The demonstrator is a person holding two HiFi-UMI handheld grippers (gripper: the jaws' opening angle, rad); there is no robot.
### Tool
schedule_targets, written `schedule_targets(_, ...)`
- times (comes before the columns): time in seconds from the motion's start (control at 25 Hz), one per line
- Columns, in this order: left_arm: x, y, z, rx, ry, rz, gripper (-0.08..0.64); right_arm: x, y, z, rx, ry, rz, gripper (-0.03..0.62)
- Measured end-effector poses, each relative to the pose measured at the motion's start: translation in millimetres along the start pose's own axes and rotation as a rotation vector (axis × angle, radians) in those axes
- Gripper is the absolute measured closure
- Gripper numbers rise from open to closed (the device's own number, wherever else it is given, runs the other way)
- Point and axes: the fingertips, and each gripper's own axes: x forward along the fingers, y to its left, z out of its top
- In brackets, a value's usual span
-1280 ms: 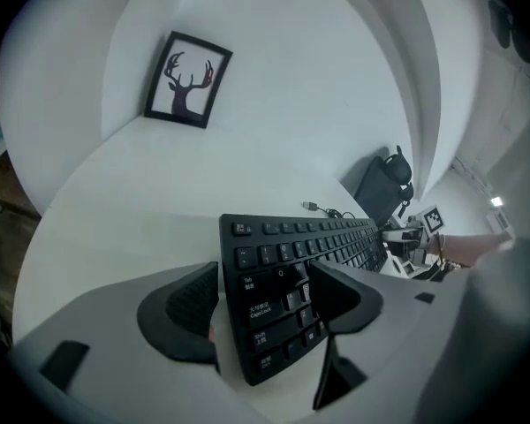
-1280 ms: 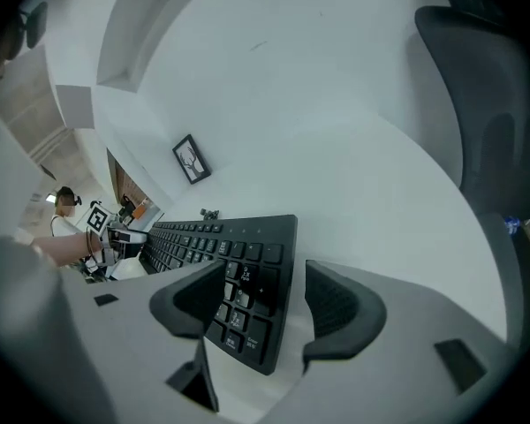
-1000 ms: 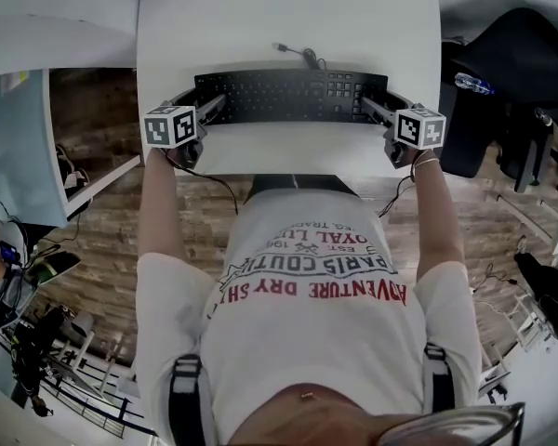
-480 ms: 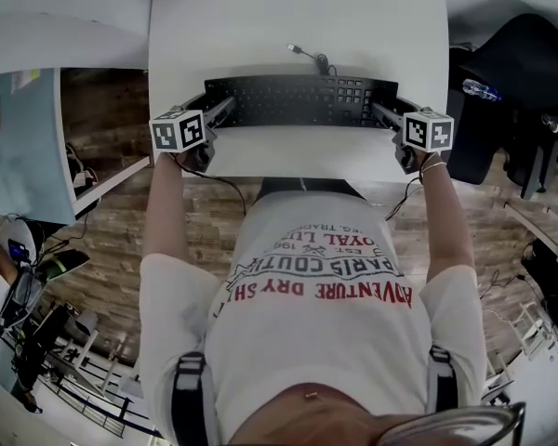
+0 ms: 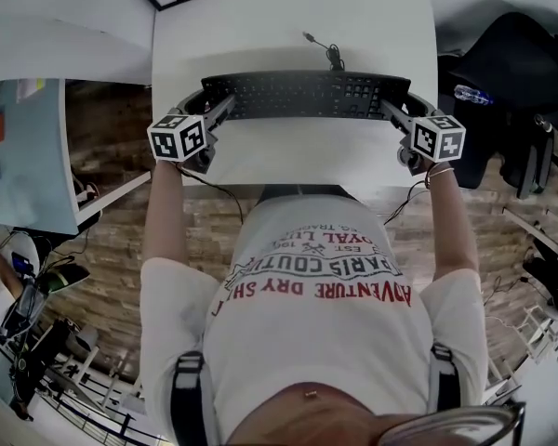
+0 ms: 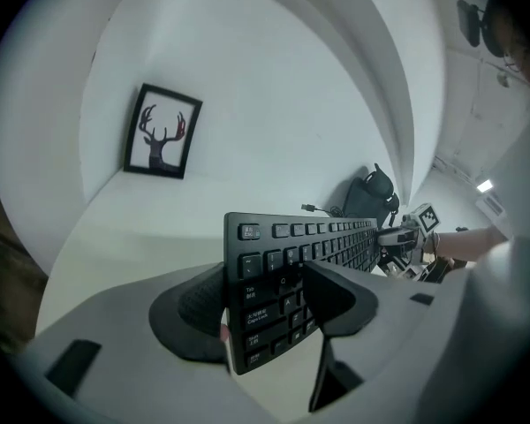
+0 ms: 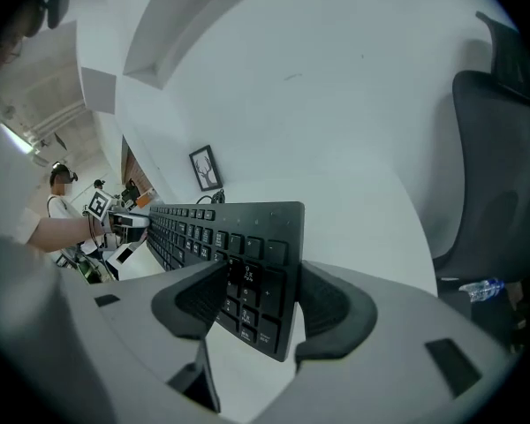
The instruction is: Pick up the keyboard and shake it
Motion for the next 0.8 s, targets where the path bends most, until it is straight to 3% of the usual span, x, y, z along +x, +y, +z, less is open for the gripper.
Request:
schedule_targets(0.52, -46.2, -62.2, 131.9, 0.291, -0.322, 0.018, 0.284, -78.8, 8.6, 102.3, -0.134, -0.293, -0.068, 0.330)
schedule_targets(0.8, -86.0, -102.5, 187.1, 0.445, -0.495, 0.030, 0.284, -124.3, 21.9, 143.4, -0.278, -0.498, -0.093, 0.331)
